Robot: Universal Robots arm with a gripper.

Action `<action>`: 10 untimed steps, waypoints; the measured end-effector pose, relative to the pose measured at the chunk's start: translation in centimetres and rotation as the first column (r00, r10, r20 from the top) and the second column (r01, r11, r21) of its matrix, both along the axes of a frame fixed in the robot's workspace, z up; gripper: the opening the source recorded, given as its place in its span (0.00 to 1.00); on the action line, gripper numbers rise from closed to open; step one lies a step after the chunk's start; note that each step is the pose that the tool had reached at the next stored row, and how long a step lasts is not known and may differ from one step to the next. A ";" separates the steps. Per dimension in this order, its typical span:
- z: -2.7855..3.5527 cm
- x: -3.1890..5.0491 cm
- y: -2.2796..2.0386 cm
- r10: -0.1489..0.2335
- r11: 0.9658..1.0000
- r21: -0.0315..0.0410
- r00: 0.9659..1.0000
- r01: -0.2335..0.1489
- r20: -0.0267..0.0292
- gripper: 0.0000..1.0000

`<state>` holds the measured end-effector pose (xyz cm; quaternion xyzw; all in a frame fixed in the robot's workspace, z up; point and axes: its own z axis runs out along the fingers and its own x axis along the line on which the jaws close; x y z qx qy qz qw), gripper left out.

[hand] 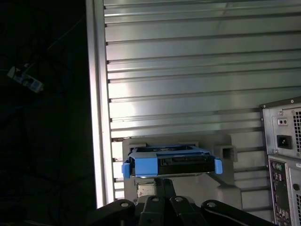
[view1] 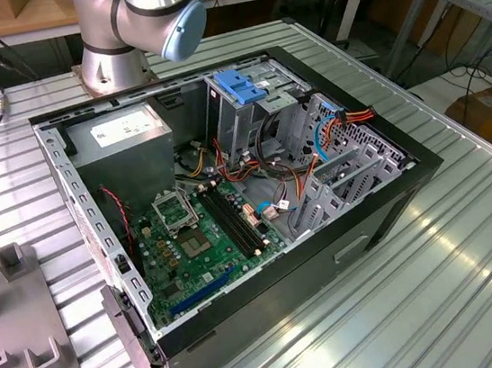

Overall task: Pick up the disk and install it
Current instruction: 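Reach for the disk, then pick up the disk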

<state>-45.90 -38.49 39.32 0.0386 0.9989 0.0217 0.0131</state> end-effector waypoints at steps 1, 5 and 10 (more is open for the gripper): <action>0.00 -0.15 0.00 0.000 1.000 0.000 1.000 0.000 0.000 0.10; 0.01 -0.26 0.00 0.000 1.000 0.000 1.000 0.000 0.000 0.10; 0.01 -0.30 0.00 0.000 1.000 0.000 1.000 0.000 0.000 0.10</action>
